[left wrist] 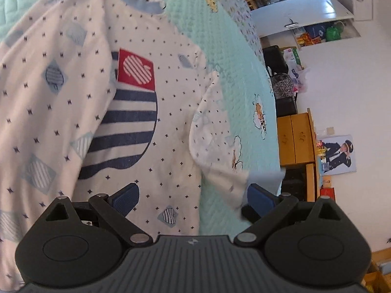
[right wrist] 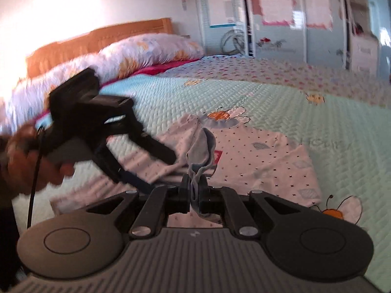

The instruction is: Fold clothes

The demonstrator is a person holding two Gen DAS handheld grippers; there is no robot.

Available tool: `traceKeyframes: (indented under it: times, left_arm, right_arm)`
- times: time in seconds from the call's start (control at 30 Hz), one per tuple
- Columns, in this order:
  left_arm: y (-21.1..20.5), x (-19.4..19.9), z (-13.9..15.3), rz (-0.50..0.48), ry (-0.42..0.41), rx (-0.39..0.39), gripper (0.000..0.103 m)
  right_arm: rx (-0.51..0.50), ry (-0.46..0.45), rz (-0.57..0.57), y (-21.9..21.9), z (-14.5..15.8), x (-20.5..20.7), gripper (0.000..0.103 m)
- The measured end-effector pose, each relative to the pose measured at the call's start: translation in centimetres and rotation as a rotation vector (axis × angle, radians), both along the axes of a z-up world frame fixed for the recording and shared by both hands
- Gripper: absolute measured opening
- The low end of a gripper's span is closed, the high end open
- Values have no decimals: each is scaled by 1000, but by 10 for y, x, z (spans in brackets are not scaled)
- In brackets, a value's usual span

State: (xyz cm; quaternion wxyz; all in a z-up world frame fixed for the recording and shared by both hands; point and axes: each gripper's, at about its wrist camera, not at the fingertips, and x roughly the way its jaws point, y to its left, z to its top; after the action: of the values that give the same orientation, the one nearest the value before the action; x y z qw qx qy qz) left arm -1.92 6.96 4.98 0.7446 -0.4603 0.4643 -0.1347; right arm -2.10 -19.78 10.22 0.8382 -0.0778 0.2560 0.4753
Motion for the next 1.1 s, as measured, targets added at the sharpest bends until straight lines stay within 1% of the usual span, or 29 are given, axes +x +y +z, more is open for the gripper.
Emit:
traceKeyframes:
  times: [0.13,0.27,0.4,0.43,0.47,0.57,0.6,0.67,0.7,0.73,0.77,0.83,0.9,0.97,1.1]
  left_arm:
    - [-3,1,-6,-4,16,-36,98]
    - [-7,2,-11,-8,32,-73,98]
    - [-10,3,-17,-12,49,-109,98]
    - [-11,3,-19,-13,53,-118,92]
    - [-13,4,-19,-16,56,-123,79]
    - [-22,7,-18,-45,61,-106,56]
    - [-25,7,-18,-55,63,-100,51]
    - [-28,9,-17,-66,70,-73,34]
    - [-29,10,-17,-68,74,-56,33]
    - [-29,9,-16,-67,76,-42,33]
    - [-28,8,-17,-65,77,-28,34]
    - [-28,6,-17,-63,80,-4,35]
    - [-28,5,-20,-66,87,1,42]
    - [-28,0,-23,-62,93,13,52]
    - [-29,-11,-28,-60,97,52,54]
  right_arm:
    - [-93,-73,27,5,-13,-18,7]
    - [-135,-191,60,12,-17,-39,7]
    - [-209,-358,135,23,-18,-67,7]
    - [-231,-390,148,26,-18,-71,7]
    - [-251,-420,161,28,-19,-76,7]
    - [-265,-456,169,30,-18,-77,7]
    - [-258,-454,162,30,-18,-76,7]
    - [-245,-450,148,29,-16,-75,7]
    - [-243,-446,138,28,-16,-74,7]
    - [-240,-446,126,27,-15,-73,7]
    - [-232,-424,113,25,-17,-70,13]
    - [-226,-351,94,22,-18,-63,22]
    - [-212,-319,73,14,-21,-64,23]
    - [-224,-281,56,11,-25,-64,23]
    - [-216,-234,26,6,-31,-66,24]
